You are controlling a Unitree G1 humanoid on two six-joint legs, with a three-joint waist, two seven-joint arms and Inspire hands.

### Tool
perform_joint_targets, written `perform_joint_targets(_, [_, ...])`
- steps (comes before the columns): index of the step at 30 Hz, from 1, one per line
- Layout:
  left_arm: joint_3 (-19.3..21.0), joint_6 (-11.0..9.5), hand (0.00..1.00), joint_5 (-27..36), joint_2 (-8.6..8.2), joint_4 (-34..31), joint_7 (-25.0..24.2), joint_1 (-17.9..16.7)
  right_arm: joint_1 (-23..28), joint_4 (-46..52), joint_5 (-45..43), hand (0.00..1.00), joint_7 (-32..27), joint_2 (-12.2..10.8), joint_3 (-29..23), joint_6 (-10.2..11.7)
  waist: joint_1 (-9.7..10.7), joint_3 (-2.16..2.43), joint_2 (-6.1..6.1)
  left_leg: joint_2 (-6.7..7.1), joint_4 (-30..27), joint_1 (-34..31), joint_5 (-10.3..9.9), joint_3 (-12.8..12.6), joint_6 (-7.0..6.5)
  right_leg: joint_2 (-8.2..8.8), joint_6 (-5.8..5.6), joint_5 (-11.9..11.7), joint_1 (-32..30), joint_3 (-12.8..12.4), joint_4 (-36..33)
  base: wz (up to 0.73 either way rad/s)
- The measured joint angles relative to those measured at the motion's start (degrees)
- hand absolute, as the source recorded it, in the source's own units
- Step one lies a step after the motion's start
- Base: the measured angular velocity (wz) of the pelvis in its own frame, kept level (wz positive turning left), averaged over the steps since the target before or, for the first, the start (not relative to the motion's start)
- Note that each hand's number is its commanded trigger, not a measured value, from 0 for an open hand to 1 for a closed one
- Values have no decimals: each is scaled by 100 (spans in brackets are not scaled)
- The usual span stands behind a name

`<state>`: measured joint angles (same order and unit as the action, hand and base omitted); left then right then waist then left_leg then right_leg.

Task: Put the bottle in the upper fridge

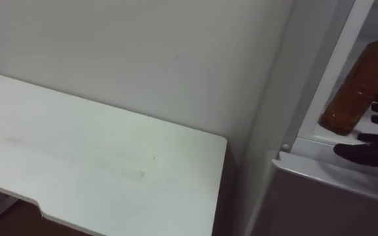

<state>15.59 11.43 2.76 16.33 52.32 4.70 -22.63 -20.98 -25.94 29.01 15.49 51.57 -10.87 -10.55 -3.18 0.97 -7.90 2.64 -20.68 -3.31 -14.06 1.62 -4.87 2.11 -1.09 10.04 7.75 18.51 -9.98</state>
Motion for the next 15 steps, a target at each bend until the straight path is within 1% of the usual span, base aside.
perform_joint_targets(3, [4, 0, 0, -2, -6, -1, 17, 4, 142, 253, -175, 0, -66, -13, -107, -10, 13, 0, 48, 7, 6, 5, -3, -5, -8, 2, -4, -3, 8, -96, 0, 0])
perform_joint_targets(5, [7, 0, 0, -3, -6, -1, 18, 15, 269, 445, -353, 0, -122, -39, -174, -1, 15, -3, 67, 4, 6, 10, -3, -11, -9, -1, -4, -3, 32, -115, 7, 0])
perform_joint_targets(6, [7, -1, 0, 0, -6, 0, 18, 25, 340, 511, -406, 0, -158, -41, -178, 50, 15, -3, 69, 2, 5, 14, -2, -16, -8, -3, -4, -3, 42, -115, 20, 0])
perform_joint_targets(7, [7, -1, 0, 1, -12, -1, 18, 41, 437, 630, -438, 0, -189, -41, -213, 57, 14, -4, 72, -1, 6, 13, -2, -15, -6, -6, -4, -3, 41, -115, 21, 0])
perform_joint_targets(11, [6, -1, 0, 9, -18, 0, 18, 66, 680, 913, -486, 0, -242, -42, -293, 54, 41, -9, 78, -3, 22, 15, -4, -11, -5, -8, -5, -2, 17, -113, 22, 0])
perform_joint_targets(15, [5, 6, 0, 9, -20, 0, 17, 61, 834, 1111, -521, 0, -287, -42, -298, 47, 125, -14, 67, 0, 72, 41, 4, -13, 3, -2, -5, -2, -5, -120, 15, -1])
